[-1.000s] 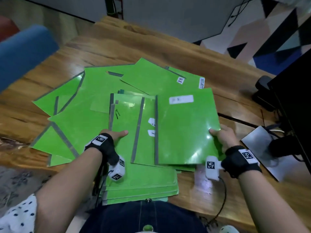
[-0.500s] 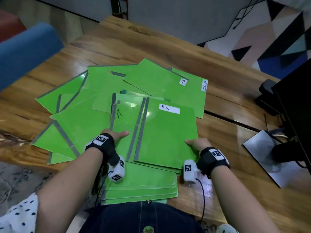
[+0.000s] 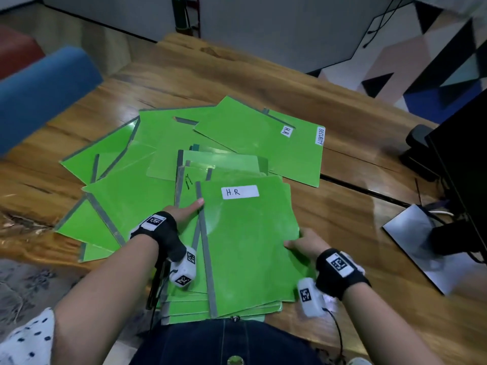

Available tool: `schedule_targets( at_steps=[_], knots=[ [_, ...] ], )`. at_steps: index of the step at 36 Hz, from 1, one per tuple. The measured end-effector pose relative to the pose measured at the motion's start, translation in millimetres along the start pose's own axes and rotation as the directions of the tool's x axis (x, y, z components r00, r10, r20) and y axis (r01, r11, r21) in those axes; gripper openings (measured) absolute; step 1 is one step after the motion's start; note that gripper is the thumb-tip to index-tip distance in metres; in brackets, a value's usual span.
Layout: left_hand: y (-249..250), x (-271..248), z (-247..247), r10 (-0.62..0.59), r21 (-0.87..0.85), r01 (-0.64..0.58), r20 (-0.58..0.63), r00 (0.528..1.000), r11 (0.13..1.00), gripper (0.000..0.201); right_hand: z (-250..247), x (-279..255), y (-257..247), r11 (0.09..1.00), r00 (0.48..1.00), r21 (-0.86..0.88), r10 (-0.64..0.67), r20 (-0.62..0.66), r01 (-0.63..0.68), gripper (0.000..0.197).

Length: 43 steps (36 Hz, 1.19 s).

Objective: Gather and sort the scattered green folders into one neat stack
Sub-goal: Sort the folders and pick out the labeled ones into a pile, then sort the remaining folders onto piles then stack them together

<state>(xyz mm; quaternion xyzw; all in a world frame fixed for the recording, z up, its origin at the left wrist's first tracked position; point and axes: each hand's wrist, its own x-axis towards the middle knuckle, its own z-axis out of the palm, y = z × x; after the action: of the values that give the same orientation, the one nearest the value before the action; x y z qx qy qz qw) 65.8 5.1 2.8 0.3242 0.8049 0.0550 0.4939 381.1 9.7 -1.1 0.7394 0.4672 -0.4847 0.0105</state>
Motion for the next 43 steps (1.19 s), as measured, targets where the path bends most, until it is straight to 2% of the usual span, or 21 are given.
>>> schedule_targets(
  at_steps=[2, 5, 7, 8, 11, 14, 17, 20, 22, 23, 26, 28, 29, 30, 32, 35, 38, 39, 40, 41, 43],
  knots=[
    [2.3, -5.2, 0.4, 0.005, -0.001, -0.005, 0.029, 1.0, 1.0, 0.146, 13.8, 1.8, 0.7, 0.999, 0.998, 0.016, -0.035, -0.053, 0.036, 0.018],
    [3.4, -6.3, 4.1, 0.004, -0.026, -0.004, 0.016, 1.0, 1.0, 0.112, 23.5, 4.5, -4.3, 0.998, 0.988, 0.064, -0.006, -0.152, 0.016, 0.026],
    [2.2, -5.8, 6.0, -0.002, -0.033, 0.002, 0.016, 1.0, 0.999, 0.108, 25.2, 6.0, -9.1, 0.996, 0.987, 0.088, 0.014, -0.158, 0.0, 0.022],
    [2.0, -5.6, 7.1, -0.001, -0.034, 0.002, 0.017, 1.0, 0.999, 0.109, 25.5, 8.0, -11.0, 0.994, 0.989, 0.113, 0.016, -0.15, 0.001, 0.029],
    [6.1, -8.2, 8.3, -0.003, -0.051, 0.005, 0.036, 0.999, 0.999, 0.106, 28.6, 6.7, -24.4, 0.992, 0.991, 0.125, -0.01, -0.134, 0.027, 0.074],
    [14.5, -10.2, 8.1, 0.001, -0.112, 0.003, 0.037, 0.999, 0.994, 0.099, 32.7, -4.8, -42.8, 0.995, 0.997, 0.069, -0.075, -0.025, 0.077, 0.091],
    [20.3, -11.3, 9.3, -0.008, -0.201, 0.006, -0.009, 1.0, 0.98, 0.093, 39.0, -12.4, -51.0, 0.996, 0.993, 0.077, -0.06, 0.1, 0.052, 0.099],
    [21.5, -15.0, 15.8, -0.03, -0.261, -0.002, -0.119, 0.992, 0.965, 0.095, 41.6, -12.6, -46.6, 0.995, 0.991, 0.079, -0.075, 0.114, 0.066, 0.101],
    [22.2, -19.7, 21.5, -0.018, -0.304, -0.046, -0.203, 0.979, 0.951, 0.096, 37.4, -13.9, -42.0, 0.986, 0.988, 0.142, -0.105, 0.117, 0.088, 0.096],
    [22.7, -21.3, 24.0, -0.003, -0.32, -0.075, -0.237, 0.972, 0.944, 0.095, 34.3, -15.3, -39.8, 0.977, 0.989, 0.191, -0.109, 0.099, 0.089, 0.092],
    [26.6, -28.1, 28.9, 0.051, -0.342, -0.16, -0.307, 0.95, 0.926, 0.091, 23.7, -9.6, -28.6, 0.923, 0.99, 0.359, -0.126, -0.06, 0.139, 0.082],
    [30.9, -35.5, 32.3, 0.086, -0.358, -0.202, -0.314, 0.945, 0.912, 0.095, 21.2, -6.4, -20.3, 0.873, 0.989, 0.466, -0.103, -0.109, 0.143, 0.097],
    [33.9, -39.3, 34.2, 0.104, -0.374, -0.218, -0.302, 0.948, 0.901, 0.098, 20.4, -5.5, -16.0, 0.835, 0.992, 0.537, -0.084, -0.098, 0.123, 0.109],
    [37.0, -43.1, 35.5, 0.125, -0.39, -0.232, -0.281, 0.952, 0.891, 0.1, 20.3, -4.5, -12.4, 0.782, 0.992, 0.61, -0.088, -0.094, 0.127, 0.111],
    [45.0, -48.6, 36.7, 0.182, -0.407, -0.267, -0.234, 0.955, 0.874, 0.105, 15.3, -2.6, -6.5, 0.732, 0.989, 0.664, -0.1, -0.112, 0.149, 0.096],
    [58.5, -52.8, 35.9, 0.277, -0.398, -0.316, -0.152, 0.949, 0.861, 0.106, 5.0, 1.5, -3.5, 0.732, 0.986, 0.665, -0.048, -0.161, 0.144, 0.099],
    [72.5, -59.2, 36.7, 0.351, -0.416, -0.339, -0.05, 0.935, 0.844, 0.121, -9.3, -1.4, -5.4, 0.732, 0.96, 0.649, -0.026, -0.277, 0.207, 0.06],
    [75.1, -61.5, 37.3, 0.382, -0.405, -0.343, 0.015, 0.924, 0.847, 0.126, -15.2, -0.4, -4.4, 0.728, 0.954, 0.649, -0.02, -0.299, 0.219, 0.056],
    [77.1, -63.5, 38.2, 0.41, -0.382, -0.351, 0.082, 0.908, 0.855, 0.12, -21.2, -1.1, -3.0, 0.718, 0.945, 0.652, -0.021, -0.327, 0.242, 0.055],
    [76.9, -64.9, 38.7, 0.424, -0.357, -0.354, 0.138, 0.895, 0.864, 0.104, -25.5, 0.2, -0.7, 0.721, 0.935, 0.642, -0.023, -0.355, 0.261, 0.055],
    [69.5, -54.7, 38.7, 0.418, -0.266, -0.364, 0.183, 0.89, 0.892, 0.08, -34.5, 2.7, 5.8, 0.738, 0.91, 0.606, -0.028, -0.413, 0.298, 0.052]
  ],
)
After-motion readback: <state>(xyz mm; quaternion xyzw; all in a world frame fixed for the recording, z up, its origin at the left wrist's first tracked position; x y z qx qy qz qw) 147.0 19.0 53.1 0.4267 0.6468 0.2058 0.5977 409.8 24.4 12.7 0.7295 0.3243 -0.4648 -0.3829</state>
